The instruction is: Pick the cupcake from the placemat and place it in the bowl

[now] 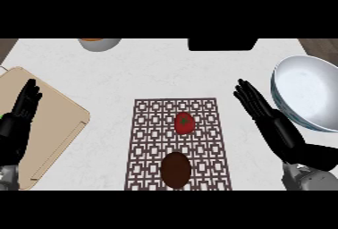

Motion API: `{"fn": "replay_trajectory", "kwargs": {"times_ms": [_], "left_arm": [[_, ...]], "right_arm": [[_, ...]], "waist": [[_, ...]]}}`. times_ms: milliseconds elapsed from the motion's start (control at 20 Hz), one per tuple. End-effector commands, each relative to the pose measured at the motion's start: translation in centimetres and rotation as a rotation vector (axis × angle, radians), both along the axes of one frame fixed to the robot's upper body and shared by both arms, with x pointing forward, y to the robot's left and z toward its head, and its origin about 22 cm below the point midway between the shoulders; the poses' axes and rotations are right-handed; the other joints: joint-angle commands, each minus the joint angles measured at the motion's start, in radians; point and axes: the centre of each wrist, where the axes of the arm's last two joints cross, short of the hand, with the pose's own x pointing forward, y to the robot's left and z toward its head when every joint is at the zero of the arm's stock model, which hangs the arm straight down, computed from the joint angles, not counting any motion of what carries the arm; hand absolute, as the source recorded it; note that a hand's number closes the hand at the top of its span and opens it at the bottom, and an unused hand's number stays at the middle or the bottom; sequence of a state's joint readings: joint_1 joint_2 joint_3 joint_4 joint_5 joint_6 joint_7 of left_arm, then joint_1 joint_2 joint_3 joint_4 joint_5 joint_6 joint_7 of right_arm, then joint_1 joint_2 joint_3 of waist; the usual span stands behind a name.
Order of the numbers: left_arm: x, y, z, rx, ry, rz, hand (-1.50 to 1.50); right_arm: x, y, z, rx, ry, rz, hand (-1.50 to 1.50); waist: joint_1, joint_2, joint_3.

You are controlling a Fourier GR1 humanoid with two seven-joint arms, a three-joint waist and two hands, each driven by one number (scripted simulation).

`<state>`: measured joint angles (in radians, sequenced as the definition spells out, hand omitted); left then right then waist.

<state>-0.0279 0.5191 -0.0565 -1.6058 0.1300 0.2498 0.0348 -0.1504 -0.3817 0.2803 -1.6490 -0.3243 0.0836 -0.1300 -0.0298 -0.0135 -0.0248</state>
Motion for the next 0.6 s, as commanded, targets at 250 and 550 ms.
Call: {"fn": "replay_trajectory", "kwargs": {"times_ms": [250, 550], "left_arm": [[3.3, -1.7, 4.3, -0.159, -0.215, -0.074, 0.00], [2.7, -0.1, 2.1, -0.218, -0.159, -0.012, 0.00]], "right_arm": [[-6.2, 17.3, 3.3, 0.171, -0.054, 0.733, -1.50], [-10.5, 17.9, 2.0, -0.057, -0.441, 0.231, -1.50]], "waist": [[0.099, 0.010, 0.019], [-0.002, -0.003, 0.022]]}}
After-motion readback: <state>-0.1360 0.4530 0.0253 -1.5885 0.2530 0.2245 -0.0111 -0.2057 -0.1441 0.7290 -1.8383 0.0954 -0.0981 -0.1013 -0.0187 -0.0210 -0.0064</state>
